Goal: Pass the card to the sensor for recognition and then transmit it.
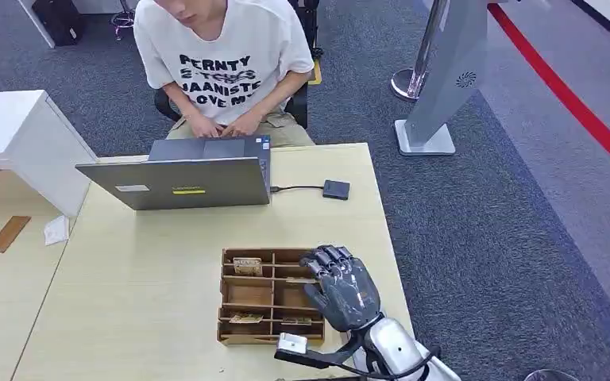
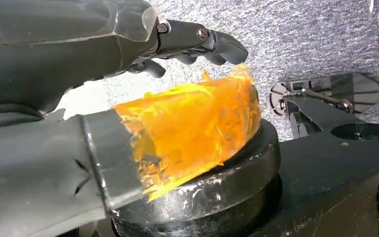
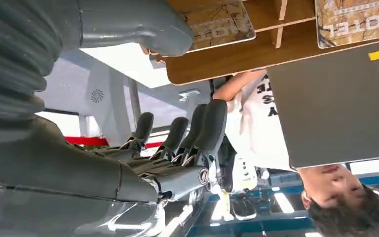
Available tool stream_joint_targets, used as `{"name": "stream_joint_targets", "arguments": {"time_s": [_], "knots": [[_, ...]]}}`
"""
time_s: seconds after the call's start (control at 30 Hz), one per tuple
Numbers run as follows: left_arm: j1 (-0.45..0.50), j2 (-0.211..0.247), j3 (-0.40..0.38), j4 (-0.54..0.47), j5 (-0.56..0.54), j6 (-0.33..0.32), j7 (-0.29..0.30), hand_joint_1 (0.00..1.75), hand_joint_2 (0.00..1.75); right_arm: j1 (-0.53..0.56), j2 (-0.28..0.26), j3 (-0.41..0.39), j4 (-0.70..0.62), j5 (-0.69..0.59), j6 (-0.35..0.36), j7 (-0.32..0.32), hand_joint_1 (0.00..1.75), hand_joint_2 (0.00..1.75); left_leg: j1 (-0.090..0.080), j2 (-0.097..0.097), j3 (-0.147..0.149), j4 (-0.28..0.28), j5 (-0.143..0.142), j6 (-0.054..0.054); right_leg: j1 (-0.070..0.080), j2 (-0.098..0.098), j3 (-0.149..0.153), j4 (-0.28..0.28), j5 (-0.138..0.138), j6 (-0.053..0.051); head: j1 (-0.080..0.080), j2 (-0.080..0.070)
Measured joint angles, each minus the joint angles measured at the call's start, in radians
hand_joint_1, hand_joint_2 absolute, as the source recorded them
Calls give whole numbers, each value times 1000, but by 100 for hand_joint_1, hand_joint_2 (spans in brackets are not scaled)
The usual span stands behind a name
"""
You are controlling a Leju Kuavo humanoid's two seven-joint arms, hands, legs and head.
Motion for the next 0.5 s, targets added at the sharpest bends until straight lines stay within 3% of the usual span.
{"name": "stream_joint_targets", "arguments": {"time_s": [0.5], "knots": [[-3, 0, -15, 0, 0, 0, 0, 0, 0, -1, 20, -22, 33, 2, 9, 6, 80, 175, 0, 0, 0, 0, 0, 0, 0, 0, 0, 0, 0, 0, 0, 0]]}}
